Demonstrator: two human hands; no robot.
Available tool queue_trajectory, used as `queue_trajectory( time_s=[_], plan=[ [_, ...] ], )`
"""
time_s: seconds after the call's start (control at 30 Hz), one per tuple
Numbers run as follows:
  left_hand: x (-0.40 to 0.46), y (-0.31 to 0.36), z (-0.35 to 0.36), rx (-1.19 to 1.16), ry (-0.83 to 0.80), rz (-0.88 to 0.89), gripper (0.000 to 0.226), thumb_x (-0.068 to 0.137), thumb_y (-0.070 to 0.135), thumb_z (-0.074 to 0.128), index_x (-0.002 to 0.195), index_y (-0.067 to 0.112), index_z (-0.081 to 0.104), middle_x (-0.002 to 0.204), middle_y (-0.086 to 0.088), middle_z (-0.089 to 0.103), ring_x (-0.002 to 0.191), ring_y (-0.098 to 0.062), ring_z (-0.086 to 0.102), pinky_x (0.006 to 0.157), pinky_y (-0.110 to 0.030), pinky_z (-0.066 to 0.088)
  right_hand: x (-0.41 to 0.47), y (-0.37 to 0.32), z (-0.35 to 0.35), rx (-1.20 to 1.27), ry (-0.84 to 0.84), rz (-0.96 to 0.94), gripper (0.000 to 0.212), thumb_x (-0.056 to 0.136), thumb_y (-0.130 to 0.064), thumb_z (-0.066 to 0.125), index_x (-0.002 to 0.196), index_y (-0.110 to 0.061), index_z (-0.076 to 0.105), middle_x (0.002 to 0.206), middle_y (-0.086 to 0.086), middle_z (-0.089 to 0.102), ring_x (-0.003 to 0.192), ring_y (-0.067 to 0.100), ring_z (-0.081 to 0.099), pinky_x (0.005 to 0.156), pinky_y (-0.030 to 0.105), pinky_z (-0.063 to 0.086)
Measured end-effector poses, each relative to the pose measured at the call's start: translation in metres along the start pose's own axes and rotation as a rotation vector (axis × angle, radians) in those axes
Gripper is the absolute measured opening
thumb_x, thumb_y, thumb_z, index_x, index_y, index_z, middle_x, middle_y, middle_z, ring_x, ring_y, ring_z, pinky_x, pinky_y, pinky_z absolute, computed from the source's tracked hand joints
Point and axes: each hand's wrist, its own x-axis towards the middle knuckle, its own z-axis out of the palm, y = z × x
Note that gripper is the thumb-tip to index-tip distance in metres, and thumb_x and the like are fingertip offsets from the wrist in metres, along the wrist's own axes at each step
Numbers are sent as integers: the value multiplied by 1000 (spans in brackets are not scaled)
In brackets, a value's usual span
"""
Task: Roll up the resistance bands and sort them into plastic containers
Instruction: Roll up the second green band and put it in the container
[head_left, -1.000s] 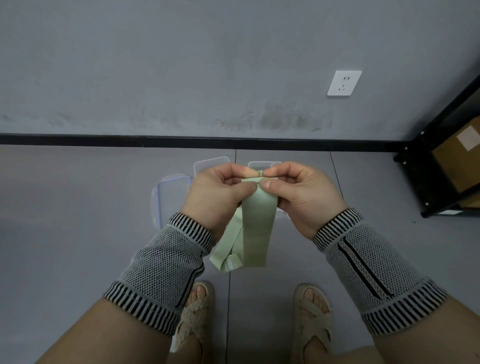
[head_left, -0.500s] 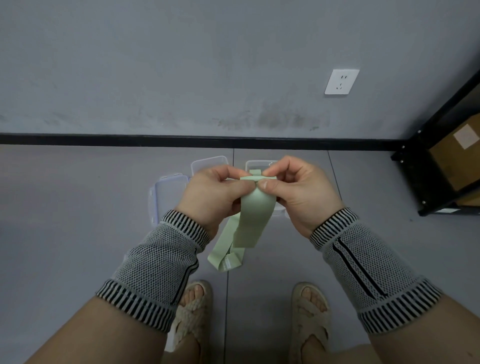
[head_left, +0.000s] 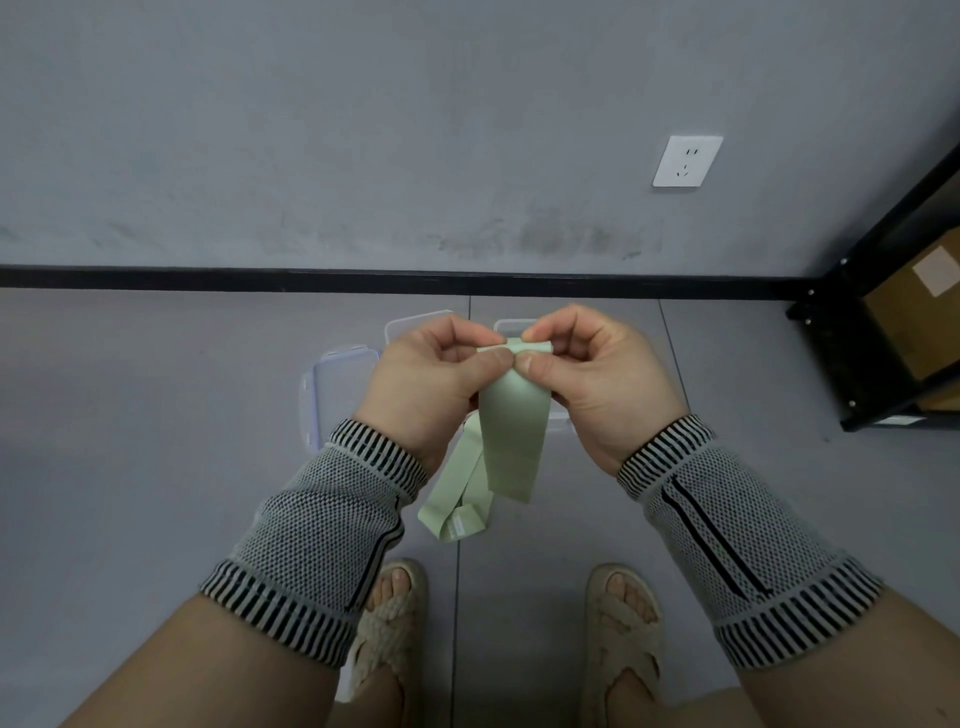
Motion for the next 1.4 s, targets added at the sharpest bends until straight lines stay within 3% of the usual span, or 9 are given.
queue_trajectory(
  time_s=[0.1,0.23,0.33,0.53,0.73,0.97,1.17,1.27,1.4],
  plan=[
    [0,-1,-1,19,9,21,18,81,-7,63,74,9,60,66,-8,62,64,-20,60,68,-33,51,-1,0,-1,1,-10,30,22,78,8,67,82,-14,64,83,12,68,79,24,65,82,41,55],
    [2,-1,-2,65,42,49,22,80,-7,64,72,13,61,70,-8,60,69,-22,58,69,-34,49,0,-1,-4,18,-13,50,17,82,3,65,84,-14,68,89,19,70,83,31,67,87,51,54],
    [2,-1,-3,86,53,66,22,80,-8,63,73,12,61,70,-7,60,72,-23,58,72,-35,49,-1,-1,-4,-27,2,39,6,86,-12,66,84,-12,71,88,20,71,83,36,68,84,54,54],
    [0,2,0,17,23,24,18,81,-8,62,80,10,62,72,-7,66,66,-19,64,65,-31,54,-1,-2,-4,-33,34,-19,11,82,-4,69,75,-13,68,72,9,70,68,21,67,69,35,57],
    [0,3,-1,45,8,-54,14,83,1,65,96,-2,63,86,-19,68,74,-23,66,72,-34,57,-1,-1,-6,-54,57,-64,19,81,-1,70,73,-18,68,78,13,71,75,24,67,76,40,57],
    [-2,9,-3,-9,8,-29,5,83,2,63,81,5,66,71,-10,67,69,-22,62,66,-30,55,-2,-2,-3,-74,57,-129,22,80,3,69,74,-18,66,71,0,66,70,12,62,71,28,56],
    [-2,9,-3,15,43,35,18,82,-7,61,77,9,66,76,-15,64,81,-33,55,78,-42,45,-3,-4,1,-60,39,-122,23,80,7,67,76,-16,65,73,-2,66,69,7,62,69,21,54],
    [-2,9,-4,26,41,46,20,82,-9,60,77,9,65,78,-15,62,81,-32,55,79,-43,46,-3,-4,-1,-33,38,-88,22,80,5,68,84,-16,65,81,3,68,75,10,66,73,23,54],
    [-2,9,-5,39,32,63,20,81,-10,60,77,9,64,82,-15,62,79,-29,59,82,-43,50,-4,-3,-2,-16,29,-24,15,81,-7,71,89,-20,68,85,10,72,81,22,70,80,40,57]
  ],
)
